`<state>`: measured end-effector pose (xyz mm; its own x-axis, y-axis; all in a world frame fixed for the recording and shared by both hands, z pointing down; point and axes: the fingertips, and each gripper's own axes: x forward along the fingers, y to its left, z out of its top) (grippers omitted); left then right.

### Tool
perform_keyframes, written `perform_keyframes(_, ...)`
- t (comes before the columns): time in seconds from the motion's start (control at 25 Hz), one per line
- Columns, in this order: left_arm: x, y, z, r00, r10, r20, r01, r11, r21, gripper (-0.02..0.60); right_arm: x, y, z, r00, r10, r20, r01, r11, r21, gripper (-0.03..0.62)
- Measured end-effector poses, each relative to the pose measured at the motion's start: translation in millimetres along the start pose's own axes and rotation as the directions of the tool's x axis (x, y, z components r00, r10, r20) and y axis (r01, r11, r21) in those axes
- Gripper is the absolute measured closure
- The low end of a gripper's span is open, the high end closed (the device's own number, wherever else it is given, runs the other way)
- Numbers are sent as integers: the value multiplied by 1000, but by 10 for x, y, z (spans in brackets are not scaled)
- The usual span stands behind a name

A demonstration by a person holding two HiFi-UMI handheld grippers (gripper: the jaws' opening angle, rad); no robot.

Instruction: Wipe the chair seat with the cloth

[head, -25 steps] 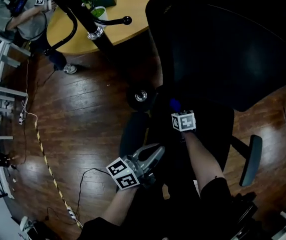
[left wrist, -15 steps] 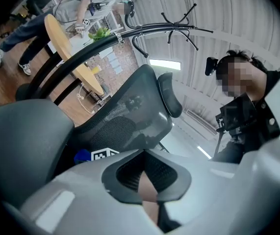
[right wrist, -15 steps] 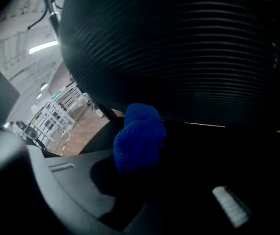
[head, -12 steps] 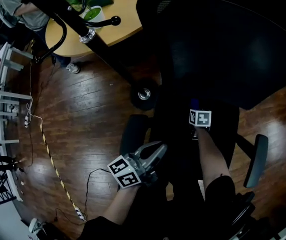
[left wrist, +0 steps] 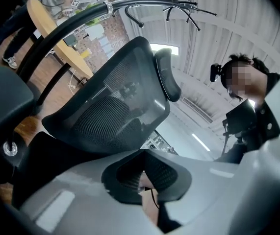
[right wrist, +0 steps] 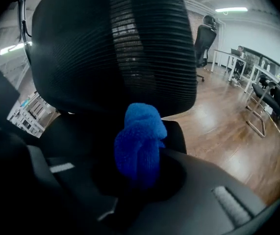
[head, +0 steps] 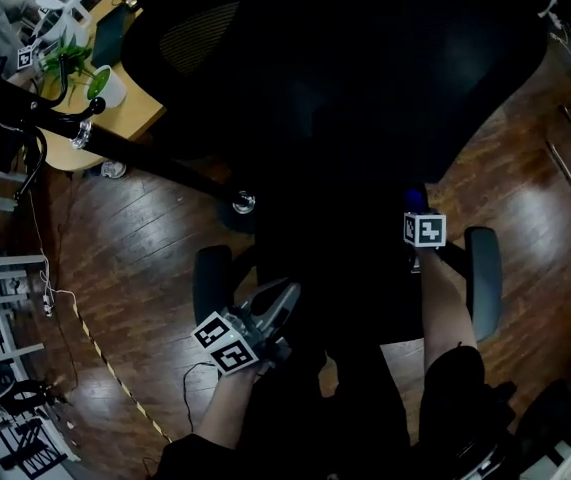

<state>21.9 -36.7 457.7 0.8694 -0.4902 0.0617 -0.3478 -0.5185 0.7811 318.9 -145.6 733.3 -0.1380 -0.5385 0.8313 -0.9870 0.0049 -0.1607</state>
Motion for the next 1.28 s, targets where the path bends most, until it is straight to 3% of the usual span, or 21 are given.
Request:
perform_keyframes(0.28,87,-68,-153,1000,-6,-2,7,1000,15,586,-129,-94,37,999,-41,32,41,999,2,559)
perform_keyframes(0.44,-164,-10,-197,998,21,56,-22,1000,6,586,61,243,-168,1000,16,3,-16,999,-44,559)
perform_keyframes(0.6,-408,-34,-31,993,39,114,-40,999,9,586,220,1237,-182,988,149,-34,-152,982,-115,559)
perform_keyframes(0.8,-660,-95,33,984,73,163,-80,996,36,587,439,2743,-348,930,349,-111,-365,908,-203,559)
perform_keyframes(1.0,-746,-133,28,980,73,185,-79,997,25,586,476,3633,-488,891,425,-161,-454,845,-281,559)
perform_keyframes(1.12,-816,-98,0,978,81,191,-86,996,19,586,479,3685,-533,896,420,-144,-444,850,-284,559)
perform_keyframes(1.28,-829,-82,-1,978,81,191,-85,996,14,586,510,3215,-648,927,346,-141,-372,894,-249,559)
